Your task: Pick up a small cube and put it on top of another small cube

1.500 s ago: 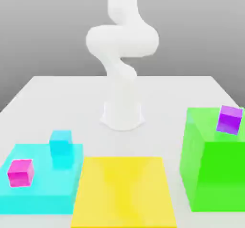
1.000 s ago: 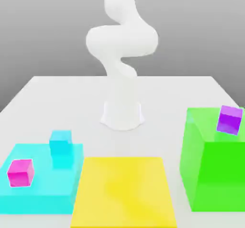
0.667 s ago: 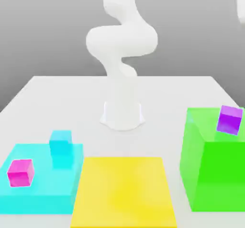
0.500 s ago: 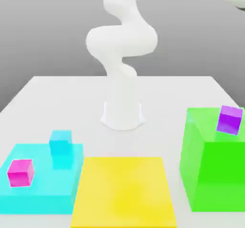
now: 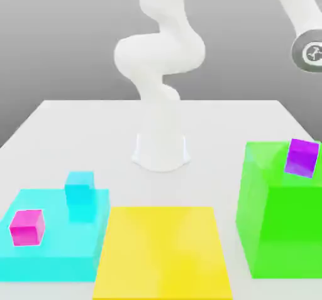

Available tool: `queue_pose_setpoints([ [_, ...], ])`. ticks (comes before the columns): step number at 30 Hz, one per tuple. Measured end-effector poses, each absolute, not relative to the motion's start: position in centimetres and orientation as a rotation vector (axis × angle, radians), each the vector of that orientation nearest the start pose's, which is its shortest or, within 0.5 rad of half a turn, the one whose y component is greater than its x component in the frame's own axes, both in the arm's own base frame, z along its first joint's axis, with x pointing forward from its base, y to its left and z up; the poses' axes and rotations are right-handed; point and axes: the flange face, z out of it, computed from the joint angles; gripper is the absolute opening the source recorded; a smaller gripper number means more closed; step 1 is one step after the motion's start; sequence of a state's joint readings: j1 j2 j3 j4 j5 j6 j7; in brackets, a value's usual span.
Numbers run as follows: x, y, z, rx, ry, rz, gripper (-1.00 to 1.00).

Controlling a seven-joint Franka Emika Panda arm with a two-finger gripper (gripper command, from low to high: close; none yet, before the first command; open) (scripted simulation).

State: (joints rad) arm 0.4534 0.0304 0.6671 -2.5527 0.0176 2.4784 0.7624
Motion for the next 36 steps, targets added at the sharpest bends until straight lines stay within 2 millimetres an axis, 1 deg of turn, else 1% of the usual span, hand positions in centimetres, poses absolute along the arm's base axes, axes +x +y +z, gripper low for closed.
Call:
queue_pose_setpoints([
  [8,19.5,35.3,24.6,-3.165,-0.064,0.072,0.0],
  [16,21.4,31.4,24.1,-3.123,0.352,0.018,0.0],
  [21,22.1,29.0,23.0,-3.079,0.6,0.009,0.0],
  [26,22.3,26.5,21.4,-3.027,0.838,0.013,0.0],
  [33,23.1,23.3,19.9,-2.93,1.133,0.002,0.0],
  [36,23.6,23.0,18.9,-2.909,1.181,-0.004,0.0],
])
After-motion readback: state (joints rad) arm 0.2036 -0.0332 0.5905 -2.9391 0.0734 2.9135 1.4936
